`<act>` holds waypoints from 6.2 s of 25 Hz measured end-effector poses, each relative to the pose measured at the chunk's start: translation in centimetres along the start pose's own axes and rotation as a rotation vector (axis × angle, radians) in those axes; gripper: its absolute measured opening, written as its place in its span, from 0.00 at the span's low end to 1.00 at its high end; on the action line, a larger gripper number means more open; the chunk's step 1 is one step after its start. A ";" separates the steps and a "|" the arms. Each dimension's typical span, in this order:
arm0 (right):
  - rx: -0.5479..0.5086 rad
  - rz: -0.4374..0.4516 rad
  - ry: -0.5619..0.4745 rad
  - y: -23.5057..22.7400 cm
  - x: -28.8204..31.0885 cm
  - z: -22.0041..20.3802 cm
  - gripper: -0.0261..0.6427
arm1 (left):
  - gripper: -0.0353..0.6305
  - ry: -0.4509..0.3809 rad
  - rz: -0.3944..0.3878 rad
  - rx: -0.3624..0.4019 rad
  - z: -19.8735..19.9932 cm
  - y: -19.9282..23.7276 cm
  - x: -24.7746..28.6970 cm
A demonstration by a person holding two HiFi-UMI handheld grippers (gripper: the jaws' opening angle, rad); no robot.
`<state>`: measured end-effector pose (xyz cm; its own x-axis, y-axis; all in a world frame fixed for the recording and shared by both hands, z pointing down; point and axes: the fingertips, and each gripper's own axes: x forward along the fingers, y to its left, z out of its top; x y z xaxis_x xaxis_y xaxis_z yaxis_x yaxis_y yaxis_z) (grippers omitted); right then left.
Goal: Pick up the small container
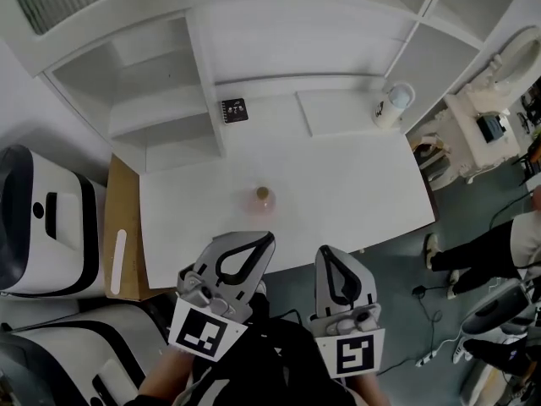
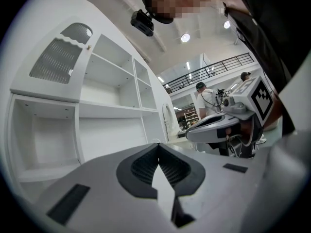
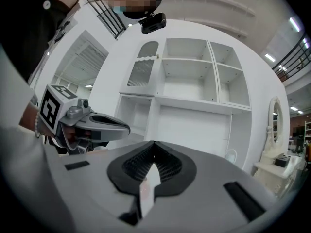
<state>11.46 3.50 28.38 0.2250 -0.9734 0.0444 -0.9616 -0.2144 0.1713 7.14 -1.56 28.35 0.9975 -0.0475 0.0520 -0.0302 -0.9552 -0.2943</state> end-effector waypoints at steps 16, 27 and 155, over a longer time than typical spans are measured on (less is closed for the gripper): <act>0.011 0.091 0.022 -0.2 4.0 -1.1 0.04 | 0.05 0.039 0.098 -0.021 -1.7 3.0 0.4; 0.008 0.269 0.002 -1.0 7.4 -1.4 0.04 | 0.05 0.085 0.262 -0.058 -2.2 5.4 1.1; -0.089 0.695 0.098 6.4 16.3 -9.6 0.26 | 0.60 0.504 0.143 -0.099 -21.0 3.8 6.8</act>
<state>10.51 -12.96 39.66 -0.4193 -0.8696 0.2607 -0.8720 0.4657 0.1507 12.46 -11.64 47.59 0.8295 -0.2901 0.4772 -0.1935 -0.9509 -0.2417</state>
